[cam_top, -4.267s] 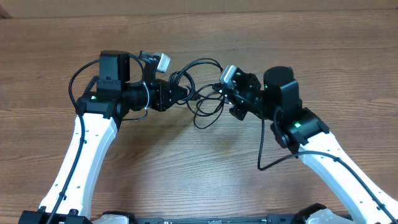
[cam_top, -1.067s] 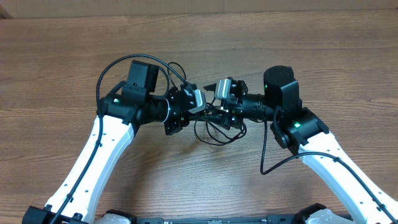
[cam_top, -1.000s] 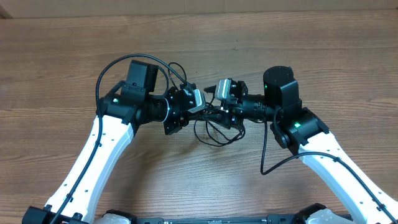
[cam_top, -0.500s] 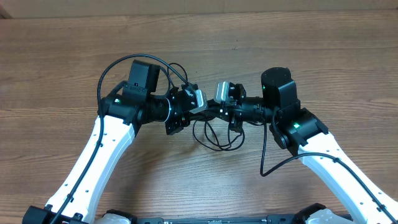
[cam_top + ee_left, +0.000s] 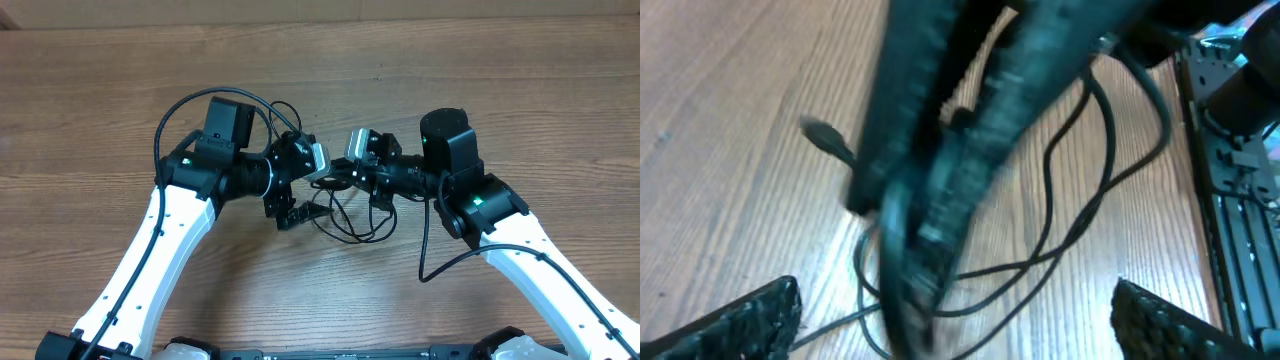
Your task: Untangle cables
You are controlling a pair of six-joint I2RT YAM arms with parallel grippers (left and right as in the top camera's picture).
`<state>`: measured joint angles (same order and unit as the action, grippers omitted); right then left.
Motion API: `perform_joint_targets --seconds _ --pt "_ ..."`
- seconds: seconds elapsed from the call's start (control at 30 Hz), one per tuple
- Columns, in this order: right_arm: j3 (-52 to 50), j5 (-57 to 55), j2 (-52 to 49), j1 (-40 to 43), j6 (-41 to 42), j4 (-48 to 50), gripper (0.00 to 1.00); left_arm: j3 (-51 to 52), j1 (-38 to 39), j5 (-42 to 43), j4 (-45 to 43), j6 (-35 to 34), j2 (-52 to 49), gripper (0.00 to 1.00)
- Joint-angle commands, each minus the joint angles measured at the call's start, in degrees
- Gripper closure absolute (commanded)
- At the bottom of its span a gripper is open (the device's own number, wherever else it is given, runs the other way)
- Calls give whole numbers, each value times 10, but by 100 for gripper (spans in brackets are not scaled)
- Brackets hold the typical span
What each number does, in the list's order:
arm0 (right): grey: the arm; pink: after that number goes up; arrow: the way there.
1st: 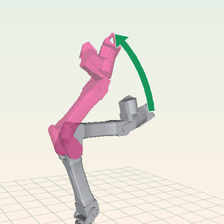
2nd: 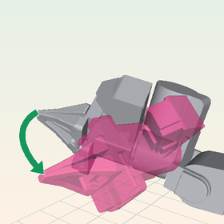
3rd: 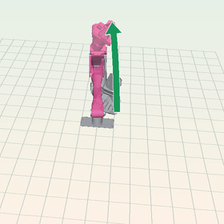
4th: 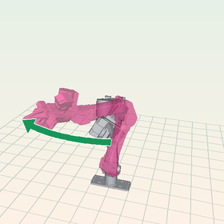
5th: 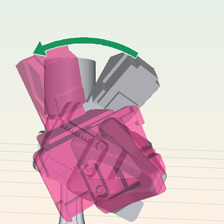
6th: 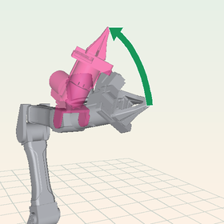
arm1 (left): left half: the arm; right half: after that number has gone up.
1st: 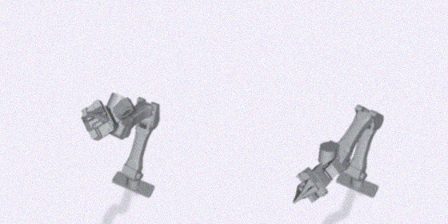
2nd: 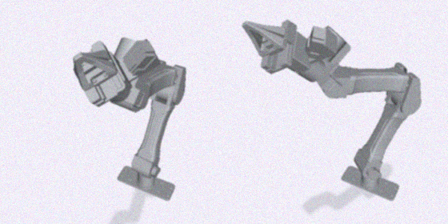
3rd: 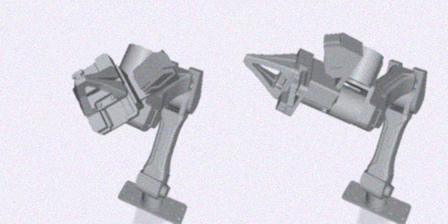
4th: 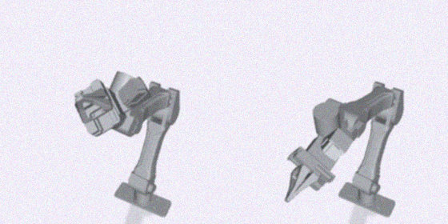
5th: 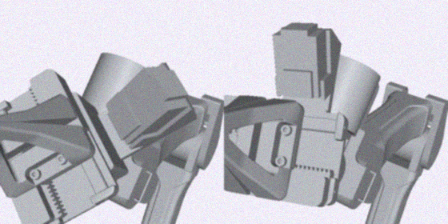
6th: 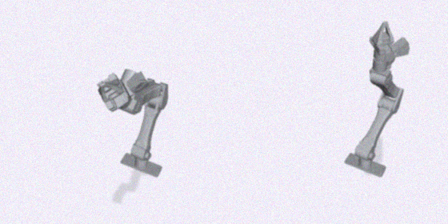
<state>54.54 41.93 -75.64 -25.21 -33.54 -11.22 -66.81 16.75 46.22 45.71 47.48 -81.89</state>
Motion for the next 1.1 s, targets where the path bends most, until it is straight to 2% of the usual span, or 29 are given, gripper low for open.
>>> perform_joint_targets --seconds 0.0,0.17,0.4,0.53,0.6,0.8,1.07 --pt "8 -67 4 2 37 8 96 -15 -2 -21 1 -44 13 0" --pt "8 -142 4 2 126 29 96 -15 -2 -64 -3 -109 13 1" --pt "8 -145 4 2 268 95 96 -15 -2 -176 -27 -252 13 0" --pt "8 -147 4 2 306 108 96 -15 -7 -270 -29 -351 13 1" --pt "8 -154 4 3 316 108 96 -15 -14 -290 -30 -386 13 0" --pt "8 -156 4 25 332 108 96 -15 -51 -273 -49 -457 13 1" --pt "8 -119 4 78 424 127 96 -15 -74 -132 -83 -458 13 1"
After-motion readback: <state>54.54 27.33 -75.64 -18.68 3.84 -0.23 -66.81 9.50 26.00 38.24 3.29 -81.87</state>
